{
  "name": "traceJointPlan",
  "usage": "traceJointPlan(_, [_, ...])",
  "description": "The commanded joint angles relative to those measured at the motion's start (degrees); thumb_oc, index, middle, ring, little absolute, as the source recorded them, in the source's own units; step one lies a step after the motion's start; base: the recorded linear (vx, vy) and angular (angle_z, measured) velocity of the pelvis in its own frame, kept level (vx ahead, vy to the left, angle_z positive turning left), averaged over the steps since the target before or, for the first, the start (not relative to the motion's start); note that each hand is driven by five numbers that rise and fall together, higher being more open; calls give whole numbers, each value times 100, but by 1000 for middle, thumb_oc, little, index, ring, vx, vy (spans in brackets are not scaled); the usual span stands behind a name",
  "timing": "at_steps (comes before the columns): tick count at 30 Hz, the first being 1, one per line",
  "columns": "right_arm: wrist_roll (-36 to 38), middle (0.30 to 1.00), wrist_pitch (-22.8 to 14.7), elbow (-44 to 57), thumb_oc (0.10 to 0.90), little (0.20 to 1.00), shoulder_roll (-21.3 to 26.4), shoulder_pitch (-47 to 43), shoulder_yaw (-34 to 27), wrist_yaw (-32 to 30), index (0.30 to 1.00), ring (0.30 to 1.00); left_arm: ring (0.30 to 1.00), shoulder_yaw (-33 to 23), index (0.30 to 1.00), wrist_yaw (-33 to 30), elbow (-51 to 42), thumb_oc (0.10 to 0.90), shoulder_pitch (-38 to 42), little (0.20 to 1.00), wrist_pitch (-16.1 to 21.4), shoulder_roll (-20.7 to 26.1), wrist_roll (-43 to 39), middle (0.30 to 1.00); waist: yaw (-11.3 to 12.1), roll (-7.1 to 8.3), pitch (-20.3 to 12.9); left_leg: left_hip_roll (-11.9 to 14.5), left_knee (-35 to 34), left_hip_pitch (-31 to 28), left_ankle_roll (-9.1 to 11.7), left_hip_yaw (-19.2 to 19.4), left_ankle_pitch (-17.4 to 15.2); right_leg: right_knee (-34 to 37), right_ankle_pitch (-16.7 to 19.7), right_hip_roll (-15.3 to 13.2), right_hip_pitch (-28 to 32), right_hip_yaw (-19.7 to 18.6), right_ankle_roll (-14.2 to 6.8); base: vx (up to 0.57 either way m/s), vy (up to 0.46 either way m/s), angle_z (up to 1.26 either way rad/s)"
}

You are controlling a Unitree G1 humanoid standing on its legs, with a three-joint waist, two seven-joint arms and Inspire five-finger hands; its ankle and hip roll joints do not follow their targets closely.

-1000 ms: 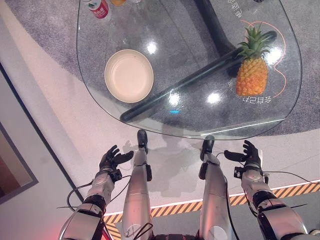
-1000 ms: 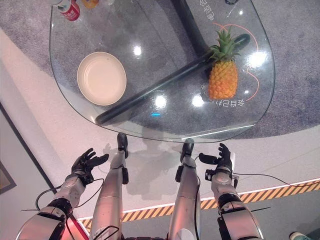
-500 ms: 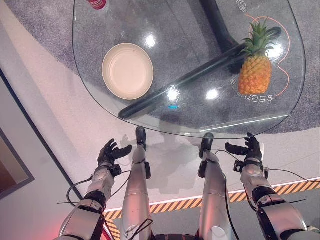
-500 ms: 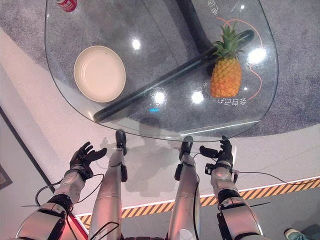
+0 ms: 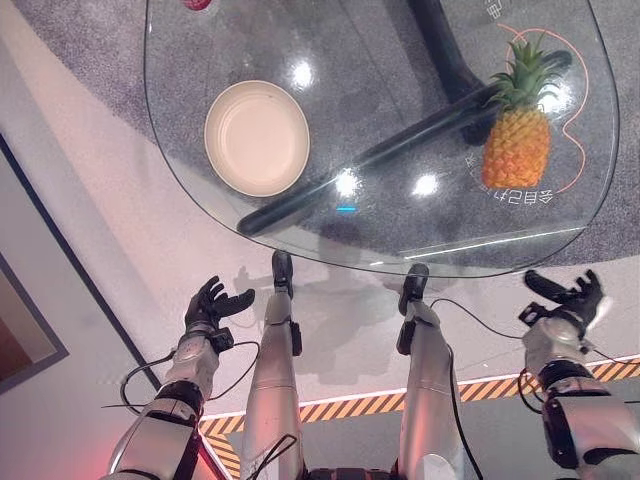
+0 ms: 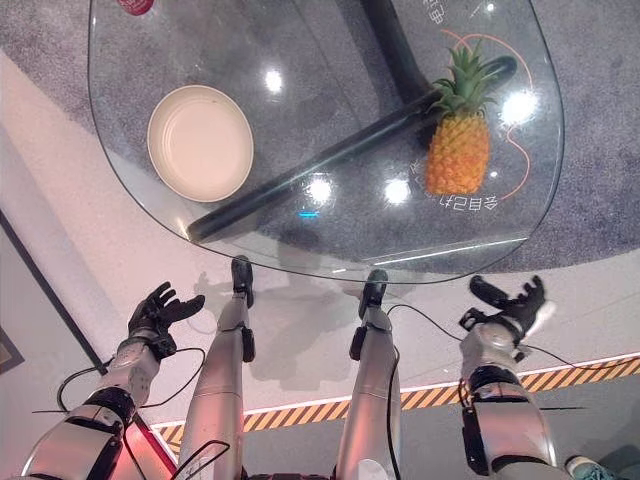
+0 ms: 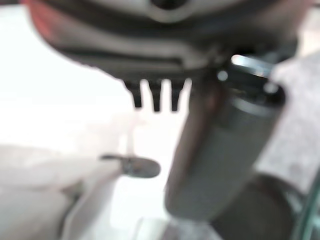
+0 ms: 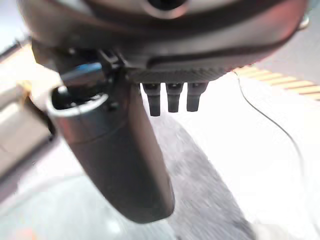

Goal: Pick up the fruit to the plate

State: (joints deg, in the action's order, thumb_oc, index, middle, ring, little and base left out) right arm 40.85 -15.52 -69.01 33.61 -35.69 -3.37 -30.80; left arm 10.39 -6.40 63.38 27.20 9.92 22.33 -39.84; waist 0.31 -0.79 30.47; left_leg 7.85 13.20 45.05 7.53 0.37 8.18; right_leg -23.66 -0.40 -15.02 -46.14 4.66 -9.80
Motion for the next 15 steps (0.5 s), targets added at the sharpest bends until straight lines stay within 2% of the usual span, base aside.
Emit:
traceJointPlan(1, [323,900,-521,177,800,900,671,133,-316,-848,900,900,900,-32,900,-37,168,800,-212,900,49,308,-217,900,142,146,-68,-107,971,95,-167,-256,-921,560,578,47,86,255,69,0,0,0])
traceJointPlan(5, [373,900,-826,512,800,900,889,-41,-383,-1264,900,900,900,40,900,-52,80,800,-245,900,24,329,-283,900,146,128,-68,-123,935,88,-176,-254,-915,564,572,34,88,285,64,0,0,0])
traceJointPlan(6, [333,900,-1014,862,800,900,924,-67,-378,-1521,900,900,900,60,900,-105,1,800,-286,900,11,322,-287,900,135,128,-68,-139,912,83,-182,-250,-912,576,573,35,83,292,72,0,0,0])
traceJointPlan(8, [251,900,-1122,1334,800,900,889,-73,-367,-1752,900,900,900,79,900,-163,-87,800,-336,900,-2,318,-296,900,119,133,-68,-149,896,88,-184,-249,-903,580,576,41,73,288,75,0,0,0])
traceJointPlan(9, [115,900,-1323,1712,800,900,841,-61,-336,-1890,900,900,900,83,900,-186,-121,800,-359,900,-11,309,-300,900,100,135,-68,-157,878,84,-192,-243,-897,581,581,40,60,288,79,0,0,0])
traceJointPlan(15, [-712,900,-1589,3279,800,900,778,-120,-154,-2421,900,900,900,45,900,-220,-185,800,-408,900,26,239,-348,900,20,136,-68,-181,764,77,-217,-202,-841,621,574,37,11,271,101,-5,36,0])
